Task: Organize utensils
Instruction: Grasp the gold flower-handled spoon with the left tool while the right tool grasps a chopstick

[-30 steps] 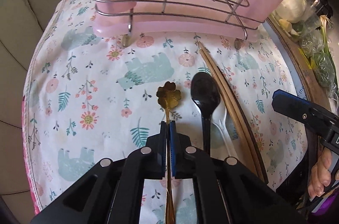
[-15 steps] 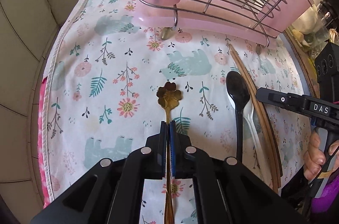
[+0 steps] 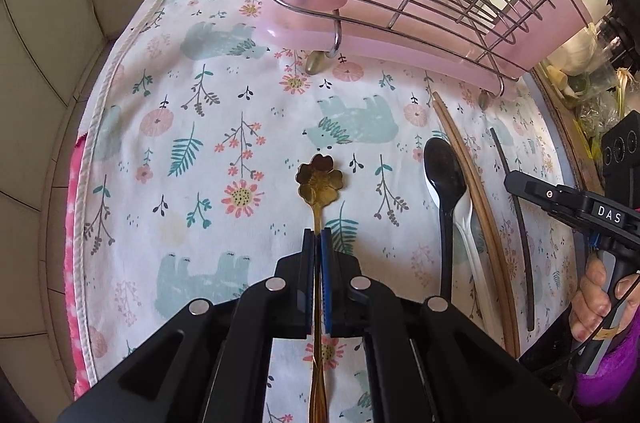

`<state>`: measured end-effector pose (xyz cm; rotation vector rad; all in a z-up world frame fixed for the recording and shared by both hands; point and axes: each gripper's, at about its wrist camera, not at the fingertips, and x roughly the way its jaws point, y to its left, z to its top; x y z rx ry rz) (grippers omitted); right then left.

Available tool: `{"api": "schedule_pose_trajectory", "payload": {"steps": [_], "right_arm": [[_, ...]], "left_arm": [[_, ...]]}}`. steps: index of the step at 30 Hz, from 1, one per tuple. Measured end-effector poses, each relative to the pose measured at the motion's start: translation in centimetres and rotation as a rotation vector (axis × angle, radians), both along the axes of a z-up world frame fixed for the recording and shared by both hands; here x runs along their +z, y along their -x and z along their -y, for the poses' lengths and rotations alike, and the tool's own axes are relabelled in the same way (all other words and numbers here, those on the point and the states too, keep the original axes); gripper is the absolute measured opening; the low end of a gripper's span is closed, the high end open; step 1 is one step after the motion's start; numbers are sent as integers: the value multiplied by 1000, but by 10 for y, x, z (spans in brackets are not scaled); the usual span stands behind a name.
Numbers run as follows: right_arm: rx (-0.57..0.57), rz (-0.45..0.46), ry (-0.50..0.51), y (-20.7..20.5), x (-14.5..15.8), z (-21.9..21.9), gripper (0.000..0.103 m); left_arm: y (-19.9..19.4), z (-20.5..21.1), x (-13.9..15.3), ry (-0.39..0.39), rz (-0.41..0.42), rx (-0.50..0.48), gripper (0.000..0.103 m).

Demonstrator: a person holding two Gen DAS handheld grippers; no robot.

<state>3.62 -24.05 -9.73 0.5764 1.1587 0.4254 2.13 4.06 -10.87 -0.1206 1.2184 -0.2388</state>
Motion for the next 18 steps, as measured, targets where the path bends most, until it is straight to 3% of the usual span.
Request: {"api": "schedule_pose_trajectory", "payload": {"steps": [14, 18], "right_arm": [[123, -84, 221, -13, -5, -28, 6], [142, -67, 279, -11, -5, -35, 6]], "left_arm": [[-29, 17, -1, -71, -134, -113, 5], [-30, 24, -1, -116, -128, -151, 4]]}}
